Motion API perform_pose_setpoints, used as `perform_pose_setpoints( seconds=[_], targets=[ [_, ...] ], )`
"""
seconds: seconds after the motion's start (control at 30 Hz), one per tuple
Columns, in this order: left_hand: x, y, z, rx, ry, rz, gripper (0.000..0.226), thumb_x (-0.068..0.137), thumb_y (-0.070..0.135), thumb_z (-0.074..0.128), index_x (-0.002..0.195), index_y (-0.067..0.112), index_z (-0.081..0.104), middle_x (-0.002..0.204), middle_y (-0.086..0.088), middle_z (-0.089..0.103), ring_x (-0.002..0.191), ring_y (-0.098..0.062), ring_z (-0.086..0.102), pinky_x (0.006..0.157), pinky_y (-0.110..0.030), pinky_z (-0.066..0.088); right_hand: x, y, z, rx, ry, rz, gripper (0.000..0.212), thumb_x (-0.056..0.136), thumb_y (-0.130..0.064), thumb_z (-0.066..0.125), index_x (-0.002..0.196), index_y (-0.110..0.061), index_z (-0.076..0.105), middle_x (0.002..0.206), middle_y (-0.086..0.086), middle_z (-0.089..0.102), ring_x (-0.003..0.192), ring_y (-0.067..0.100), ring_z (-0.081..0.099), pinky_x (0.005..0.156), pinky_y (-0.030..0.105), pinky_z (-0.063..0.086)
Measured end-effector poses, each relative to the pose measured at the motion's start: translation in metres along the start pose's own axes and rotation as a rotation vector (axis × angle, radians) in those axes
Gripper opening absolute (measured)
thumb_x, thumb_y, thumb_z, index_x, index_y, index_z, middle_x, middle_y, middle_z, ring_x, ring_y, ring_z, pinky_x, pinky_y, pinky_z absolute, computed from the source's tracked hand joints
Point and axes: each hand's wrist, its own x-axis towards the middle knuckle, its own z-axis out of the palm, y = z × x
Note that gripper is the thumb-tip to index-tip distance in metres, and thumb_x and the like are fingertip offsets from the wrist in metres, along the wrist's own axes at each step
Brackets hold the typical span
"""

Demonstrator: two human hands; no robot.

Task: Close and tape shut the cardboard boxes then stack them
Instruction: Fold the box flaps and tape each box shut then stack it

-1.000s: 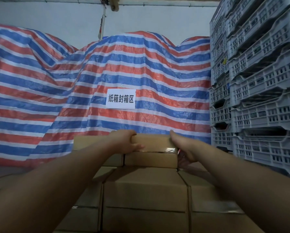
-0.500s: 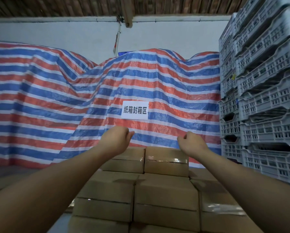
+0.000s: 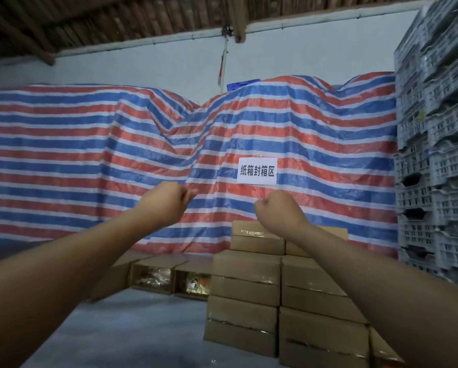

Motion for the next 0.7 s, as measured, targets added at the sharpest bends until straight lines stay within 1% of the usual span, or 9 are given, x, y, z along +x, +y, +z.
perform_pose_setpoints(
  seconds=[0.13,0.2,0.27,0.33,0.4,0.47,0.57,0.63,0.7],
  targets=[
    [-0.018,-0.039,-0.034,0.029,-0.005,-0.046,0.047,0.102,0.045,0.042,0.067,0.017,0.056,0.059,-0.012,0.047,0.052,-0.024,0.044,0.053,-0.037,0.044,-0.004,-0.051,0.025,0.051,-0.06,-0.063,0.045,0.094,-0.015,0.05,0.051,-0.016,0.036,0.043,-0.006,0.031,0.041,0.012,0.029,0.044,0.023,0.025],
    [-0.026,-0.061,-0.044,0.048,-0.025,-0.085,0.053,0.102,0.05,0.036,0.075,0.013,0.063,0.059,-0.013,0.047,0.052,-0.025,0.045,0.051,-0.037,0.042,-0.004,-0.07,0.042,0.092,-0.096,-0.076,0.046,0.093,-0.013,0.051,0.05,-0.015,0.035,0.041,-0.007,0.031,0.04,0.012,0.029,0.043,0.023,0.026],
    [-0.033,-0.084,-0.049,0.101,-0.021,-0.118,0.059,0.1,0.056,0.032,0.07,0.011,0.057,0.057,-0.011,0.048,0.049,-0.023,0.047,0.05,-0.037,0.044,-0.003,-0.087,0.062,0.086,-0.149,-0.093,0.045,0.095,-0.014,0.05,0.052,-0.015,0.038,0.046,-0.005,0.036,0.045,0.013,0.033,0.042,0.023,0.028],
    [-0.04,-0.107,-0.048,0.178,-0.013,-0.146,0.059,0.1,0.057,0.034,0.067,0.014,0.056,0.058,-0.011,0.054,0.053,-0.025,0.054,0.055,-0.037,0.048,-0.001,-0.1,0.086,0.094,-0.205,-0.104,0.043,0.097,-0.013,0.048,0.055,-0.014,0.038,0.05,-0.002,0.036,0.048,0.015,0.033,0.046,0.026,0.028],
    [-0.045,-0.133,-0.041,0.248,-0.053,-0.156,0.039,0.103,0.046,0.037,0.084,0.024,0.063,0.072,-0.008,0.062,0.067,-0.024,0.062,0.065,-0.04,0.053,0.001,-0.108,0.116,0.145,-0.231,-0.106,0.045,0.097,-0.012,0.048,0.054,-0.013,0.035,0.045,-0.005,0.034,0.047,0.015,0.032,0.045,0.024,0.026],
    [-0.05,-0.161,-0.03,0.234,-0.09,-0.173,0.029,0.104,0.034,0.041,0.096,0.022,0.067,0.08,-0.002,0.062,0.075,-0.02,0.061,0.07,-0.038,0.052,0.001,-0.114,0.149,0.149,-0.235,-0.128,0.047,0.099,-0.015,0.049,0.053,-0.016,0.038,0.045,-0.008,0.039,0.047,0.012,0.038,0.042,0.018,0.027],
    [-0.058,-0.206,-0.001,0.236,-0.148,-0.259,0.027,0.102,0.032,0.043,0.093,0.018,0.064,0.093,-0.004,0.064,0.084,-0.02,0.062,0.081,-0.038,0.053,0.003,-0.115,0.205,0.158,-0.291,-0.171,0.046,0.102,-0.021,0.048,0.057,-0.012,0.049,0.06,0.001,0.052,0.058,0.015,0.051,0.056,0.025,0.043],
    [-0.065,-0.232,0.027,0.28,-0.159,-0.327,0.038,0.103,0.042,0.04,0.083,0.02,0.064,0.084,-0.003,0.065,0.077,-0.018,0.063,0.079,-0.039,0.054,0.007,-0.109,0.246,0.122,-0.331,-0.187,0.045,0.102,-0.025,0.048,0.058,-0.012,0.051,0.061,0.004,0.052,0.059,0.016,0.052,0.059,0.03,0.044],
    [-0.072,-0.255,0.057,0.25,-0.108,-0.411,0.058,0.101,0.058,0.028,0.072,0.019,0.061,0.074,-0.001,0.063,0.07,-0.017,0.062,0.073,-0.036,0.054,0.009,-0.1,0.288,0.075,-0.354,-0.218,0.043,0.099,-0.029,0.05,0.059,-0.014,0.049,0.061,-0.001,0.052,0.057,0.012,0.051,0.051,0.025,0.038]
  ],
)
